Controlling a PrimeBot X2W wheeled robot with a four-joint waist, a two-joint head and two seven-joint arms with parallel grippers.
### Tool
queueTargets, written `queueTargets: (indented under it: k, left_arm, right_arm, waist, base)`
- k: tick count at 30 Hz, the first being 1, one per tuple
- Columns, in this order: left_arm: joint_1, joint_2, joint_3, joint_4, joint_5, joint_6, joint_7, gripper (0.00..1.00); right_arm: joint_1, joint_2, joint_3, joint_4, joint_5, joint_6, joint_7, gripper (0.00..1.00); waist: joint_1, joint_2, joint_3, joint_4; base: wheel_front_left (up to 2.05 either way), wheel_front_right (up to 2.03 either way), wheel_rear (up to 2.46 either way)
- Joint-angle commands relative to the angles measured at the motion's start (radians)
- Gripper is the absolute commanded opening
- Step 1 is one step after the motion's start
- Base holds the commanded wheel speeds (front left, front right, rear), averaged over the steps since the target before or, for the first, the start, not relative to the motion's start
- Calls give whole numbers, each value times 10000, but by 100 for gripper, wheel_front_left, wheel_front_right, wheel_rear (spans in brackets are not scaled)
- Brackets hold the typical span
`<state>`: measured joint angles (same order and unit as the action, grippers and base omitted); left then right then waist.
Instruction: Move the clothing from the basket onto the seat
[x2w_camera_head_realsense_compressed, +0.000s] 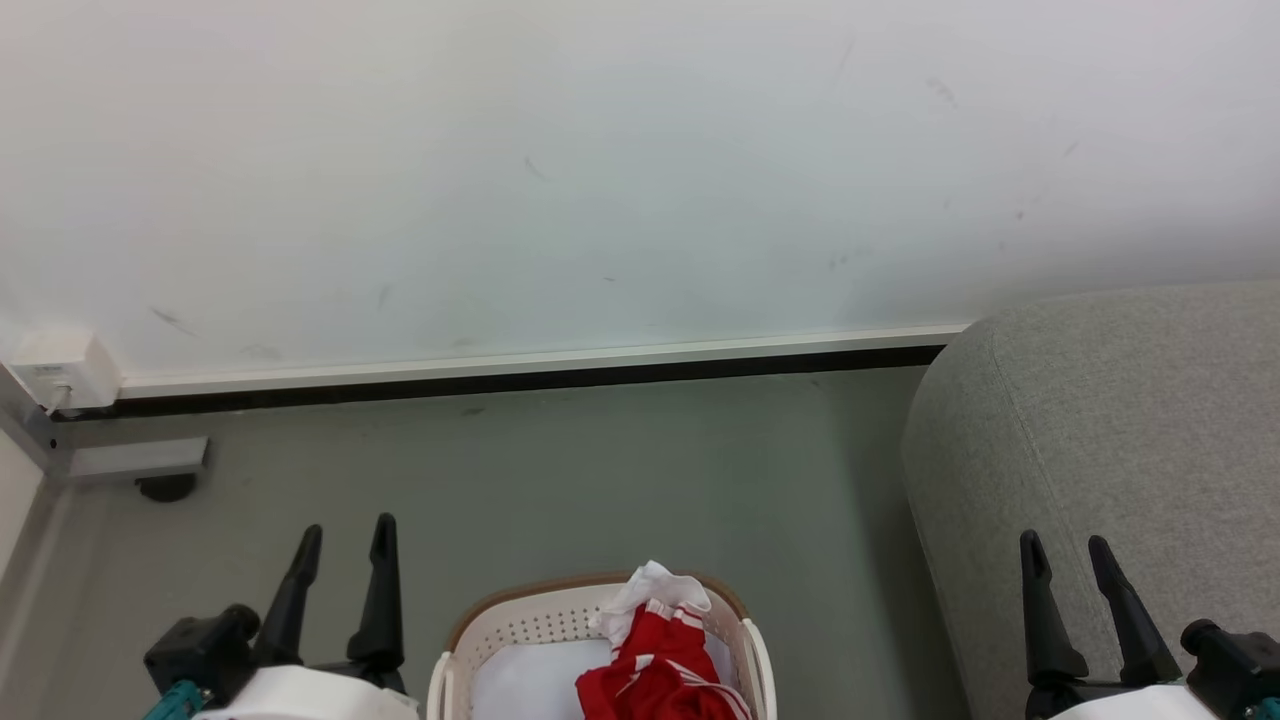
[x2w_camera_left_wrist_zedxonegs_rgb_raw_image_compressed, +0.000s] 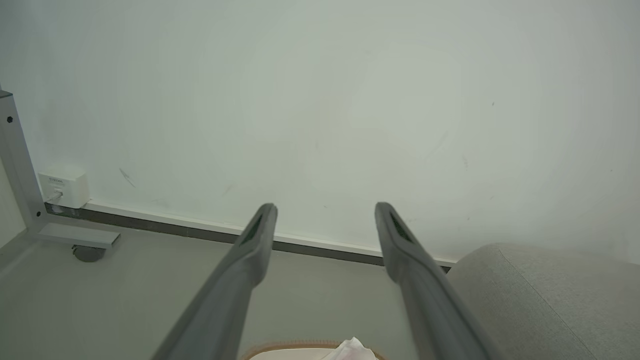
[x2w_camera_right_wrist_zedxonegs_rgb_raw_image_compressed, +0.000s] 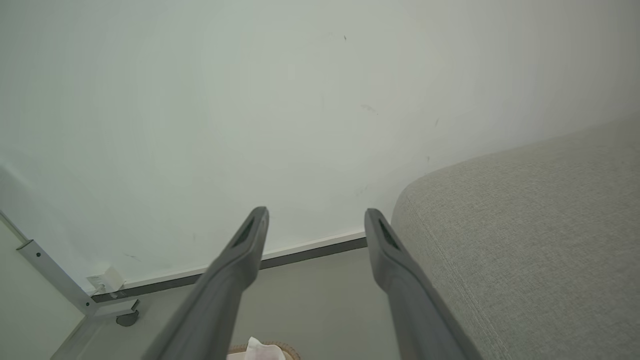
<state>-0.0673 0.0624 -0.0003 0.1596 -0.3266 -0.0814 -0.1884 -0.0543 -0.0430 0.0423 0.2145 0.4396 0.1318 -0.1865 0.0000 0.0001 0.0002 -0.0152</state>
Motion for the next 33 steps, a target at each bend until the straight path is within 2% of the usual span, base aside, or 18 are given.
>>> queueTargets:
  k: [1,33]
  left_arm:
    - [-75,70,21,-98,195,14,-71,100]
    - [-17,-99,132,122,2165,-176,-699,100]
  right_arm:
    - [-34,-96,9,-22,-162,-15,-107,100]
    - [-22,-106,256,-179,-2118,-20,-728,100]
  waist:
    - [0,-1,1,-2]
    - [0,-1,17,-20]
  base:
    - [0,0,0]
    - [0,0,0]
